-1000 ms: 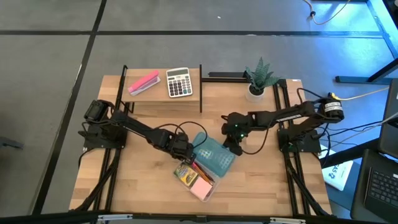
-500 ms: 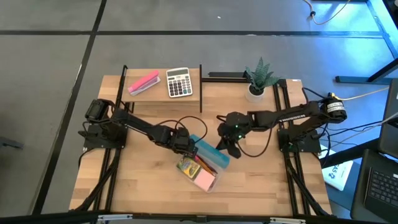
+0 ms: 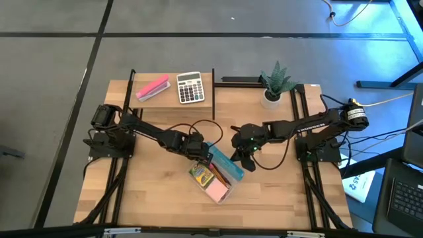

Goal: Pack school essentials
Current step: Close the blue supply box

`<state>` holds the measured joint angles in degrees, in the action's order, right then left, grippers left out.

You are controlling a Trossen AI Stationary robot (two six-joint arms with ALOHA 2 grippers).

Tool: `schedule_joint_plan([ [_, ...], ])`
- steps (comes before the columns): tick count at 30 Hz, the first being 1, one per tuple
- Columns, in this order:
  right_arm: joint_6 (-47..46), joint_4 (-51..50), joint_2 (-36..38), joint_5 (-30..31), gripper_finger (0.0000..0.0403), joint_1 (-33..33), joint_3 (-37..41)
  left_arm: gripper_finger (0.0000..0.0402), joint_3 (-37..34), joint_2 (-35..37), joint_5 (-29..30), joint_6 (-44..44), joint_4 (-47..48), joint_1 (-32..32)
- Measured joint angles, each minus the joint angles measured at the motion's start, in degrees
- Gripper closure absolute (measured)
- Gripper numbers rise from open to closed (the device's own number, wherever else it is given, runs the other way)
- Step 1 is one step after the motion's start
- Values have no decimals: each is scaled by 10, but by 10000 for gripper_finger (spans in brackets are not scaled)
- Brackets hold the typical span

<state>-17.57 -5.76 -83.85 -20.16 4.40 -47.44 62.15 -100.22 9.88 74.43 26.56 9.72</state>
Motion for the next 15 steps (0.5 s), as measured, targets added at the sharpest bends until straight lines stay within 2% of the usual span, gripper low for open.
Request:
schedule_joint_plan([
  [6,10,0,0,0,396,0,0,309,0,0,-2,0,2,0],
  [15,13,0,0,0,396,0,0,304,0,19,-49,-15,66,0],
])
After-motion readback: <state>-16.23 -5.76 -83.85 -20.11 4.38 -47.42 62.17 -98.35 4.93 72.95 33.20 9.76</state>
